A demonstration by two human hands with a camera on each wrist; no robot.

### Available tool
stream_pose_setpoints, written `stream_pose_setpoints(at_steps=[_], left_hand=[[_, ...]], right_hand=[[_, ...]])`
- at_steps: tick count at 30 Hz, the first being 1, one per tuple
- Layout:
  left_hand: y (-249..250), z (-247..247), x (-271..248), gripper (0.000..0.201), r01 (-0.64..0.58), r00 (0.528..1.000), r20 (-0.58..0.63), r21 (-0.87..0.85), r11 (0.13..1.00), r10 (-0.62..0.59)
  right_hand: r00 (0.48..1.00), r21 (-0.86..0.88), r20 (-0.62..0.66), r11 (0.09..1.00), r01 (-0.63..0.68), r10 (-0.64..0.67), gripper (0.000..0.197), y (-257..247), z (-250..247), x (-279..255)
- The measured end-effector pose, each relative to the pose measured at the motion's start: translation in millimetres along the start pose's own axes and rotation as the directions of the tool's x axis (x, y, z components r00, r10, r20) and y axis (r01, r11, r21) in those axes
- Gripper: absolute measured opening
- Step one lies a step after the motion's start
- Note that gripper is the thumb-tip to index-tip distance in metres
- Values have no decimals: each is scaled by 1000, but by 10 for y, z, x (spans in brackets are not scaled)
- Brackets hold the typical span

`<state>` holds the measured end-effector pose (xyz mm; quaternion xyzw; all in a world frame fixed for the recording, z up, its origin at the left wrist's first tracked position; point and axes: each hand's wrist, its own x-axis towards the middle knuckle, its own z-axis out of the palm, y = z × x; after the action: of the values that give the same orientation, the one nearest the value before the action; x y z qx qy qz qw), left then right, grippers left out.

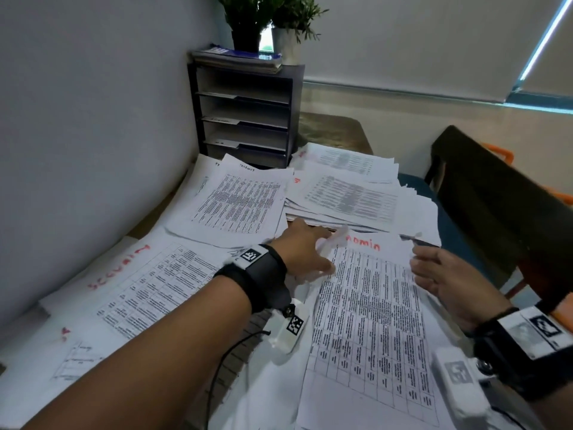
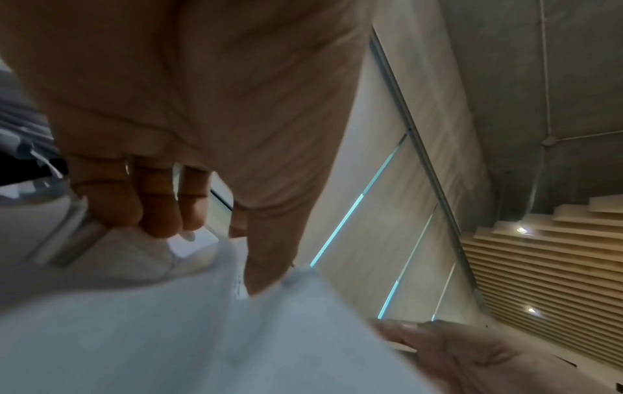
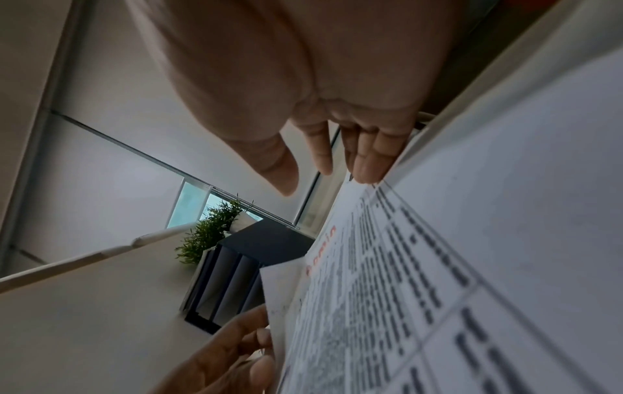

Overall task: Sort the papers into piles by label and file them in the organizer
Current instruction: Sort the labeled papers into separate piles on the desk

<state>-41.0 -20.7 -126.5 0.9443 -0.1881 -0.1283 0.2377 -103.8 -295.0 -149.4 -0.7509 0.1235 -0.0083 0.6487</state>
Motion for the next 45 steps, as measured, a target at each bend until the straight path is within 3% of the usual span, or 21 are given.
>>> stream_pose_setpoints(at_steps=[1,3,5,7,11,14,17,18,22,25,27,29,32,35,36,38,39,40,41,44,45], left_hand=[[30,2,-9,66,-8,1000,-1,3,1000,8],[82,0,-10,33,-27,999,-22,-39,999,26],[105,-14,0,14,-51,997,-59,-100,994,46],[97,-25,5,19,-83,993,-93,-174,981,67],[57,-96,22,11,-104,976,-218,-415,904,12],[-13,-167,77,15,-144,934,-334,-682,717,-130],[-64,-255,96,18,-202,864,-417,-802,562,-284],[-98,-283,106,18,-221,837,-442,-812,540,-322],[-277,-318,201,27,-230,784,-437,-864,449,-441],[-559,-184,504,31,-229,751,-423,-887,401,-507],[-580,-125,627,26,-204,756,-401,-896,395,-518],[-331,-200,492,14,-222,792,-388,-902,370,-471],[-77,-299,425,19,-262,849,-355,-926,271,-392],[-38,-324,555,27,-234,898,-314,-934,270,-307],[-67,-308,608,28,-208,918,-287,-936,283,-275],[-140,-242,679,27,-150,953,-217,-944,294,-212],[-189,-191,713,27,-124,965,-184,-947,296,-187],[-239,-138,746,27,-100,973,-157,-948,303,-170],[-283,-95,781,27,-77,977,-136,-943,323,-165],[-376,-18,857,26,-28,980,-92,-941,338,-176],[-386,-11,867,26,-27,979,-91,-945,326,-183]], right_hand=[[1000,-1,-8,1000,5,-5,97,20,-6,4],[999,24,-15,999,35,-35,108,28,-15,-13],[999,61,-33,998,25,-23,77,-11,-5,-54],[993,50,-105,997,54,-48,39,-40,-62,-59],[983,-43,-150,994,104,-109,72,-121,-217,-27],[990,-2,-124,997,74,-74,67,-174,-274,-26],[999,126,-23,992,-19,22,109,-145,-303,-1],[1000,156,-8,987,-26,27,109,-159,-281,-17],[998,409,43,911,-51,37,40,-247,-148,-30],[993,530,89,841,-109,74,21,-306,109,34],[988,478,132,868,-131,76,26,-326,307,148],[994,404,34,908,-112,108,32,-342,407,404],[967,-78,-234,989,-124,103,25,-408,334,899],[942,-409,-333,893,-191,49,34,-601,161,1331],[945,-596,-327,776,-207,1,32,-686,113,1466],[948,-787,-316,567,-243,-32,26,-883,75,1703],[941,-800,-339,520,-301,23,24,-996,68,1850],[959,-898,-282,349,-269,15,22,-1050,18,2057],[960,-925,-280,258,-277,26,22,-1093,6,2235],[989,-988,-146,-54,-145,8,30,-1155,-60,2793],[993,-987,-122,-104,-121,2,36,-1108,-138,3133]])
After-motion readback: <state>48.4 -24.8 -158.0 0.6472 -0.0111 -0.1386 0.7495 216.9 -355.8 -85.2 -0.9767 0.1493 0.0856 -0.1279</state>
